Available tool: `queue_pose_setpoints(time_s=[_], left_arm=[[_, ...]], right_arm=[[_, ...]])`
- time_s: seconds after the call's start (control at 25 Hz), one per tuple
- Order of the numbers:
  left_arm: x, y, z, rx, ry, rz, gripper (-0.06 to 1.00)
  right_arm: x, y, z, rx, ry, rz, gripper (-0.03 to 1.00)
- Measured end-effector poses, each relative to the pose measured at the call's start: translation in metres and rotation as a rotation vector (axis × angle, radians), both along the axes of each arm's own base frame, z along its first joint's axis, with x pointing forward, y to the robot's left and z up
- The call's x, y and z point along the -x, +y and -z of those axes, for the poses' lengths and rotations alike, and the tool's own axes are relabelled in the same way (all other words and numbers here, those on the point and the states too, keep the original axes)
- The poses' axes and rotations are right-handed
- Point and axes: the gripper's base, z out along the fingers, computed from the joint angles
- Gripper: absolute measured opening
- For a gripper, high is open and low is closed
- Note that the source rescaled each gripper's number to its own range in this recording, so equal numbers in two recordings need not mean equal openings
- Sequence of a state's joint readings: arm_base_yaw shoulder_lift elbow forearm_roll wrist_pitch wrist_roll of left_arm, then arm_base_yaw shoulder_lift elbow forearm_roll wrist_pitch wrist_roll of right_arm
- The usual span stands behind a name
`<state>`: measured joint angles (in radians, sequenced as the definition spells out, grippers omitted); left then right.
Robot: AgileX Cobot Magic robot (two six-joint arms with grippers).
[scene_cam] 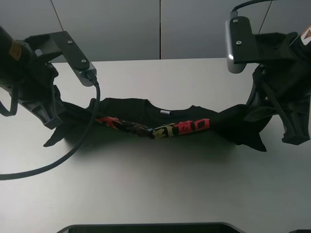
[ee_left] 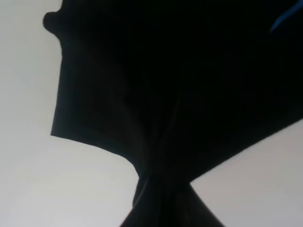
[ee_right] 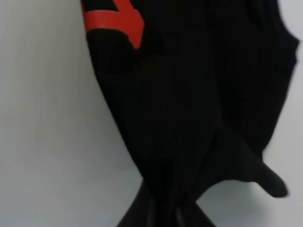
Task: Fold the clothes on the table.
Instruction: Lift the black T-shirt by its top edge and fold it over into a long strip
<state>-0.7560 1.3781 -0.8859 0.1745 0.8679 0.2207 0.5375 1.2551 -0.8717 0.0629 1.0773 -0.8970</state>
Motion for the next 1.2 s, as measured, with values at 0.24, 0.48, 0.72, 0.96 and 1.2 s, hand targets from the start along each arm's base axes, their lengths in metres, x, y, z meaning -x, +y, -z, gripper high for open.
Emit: queue_pose_setpoints(time_s=[0.24,0.48,0.72,0.96,1.2], left_arm=[[0.01,0.006,0.01,-0.003,0.045,-0.003,0.0],[0.007,0.002,0.013,0.059,-0.006,0.01,0.0],[-0.003,-0.004,0.008,0.154,-0.117,-0.049,0.0],[-0.025,0.002,0.019,0.124,-0.18,-0.168,0.0],[-0.046,0.003,0.044,0.153,-0.162,-0.238,0.0]], right_arm=[[0.008,0.008,0.0,-0.015,0.048,0.018,0.01],[0.006,0.009,0.0,-0.035,0.042,0.114,0.01],[-0.006,0.01,0.023,-0.019,-0.007,0.237,0.01],[-0.022,0.004,0.055,0.008,-0.138,0.407,0.01],[-0.034,0.003,0.078,0.009,-0.236,0.482,0.01]])
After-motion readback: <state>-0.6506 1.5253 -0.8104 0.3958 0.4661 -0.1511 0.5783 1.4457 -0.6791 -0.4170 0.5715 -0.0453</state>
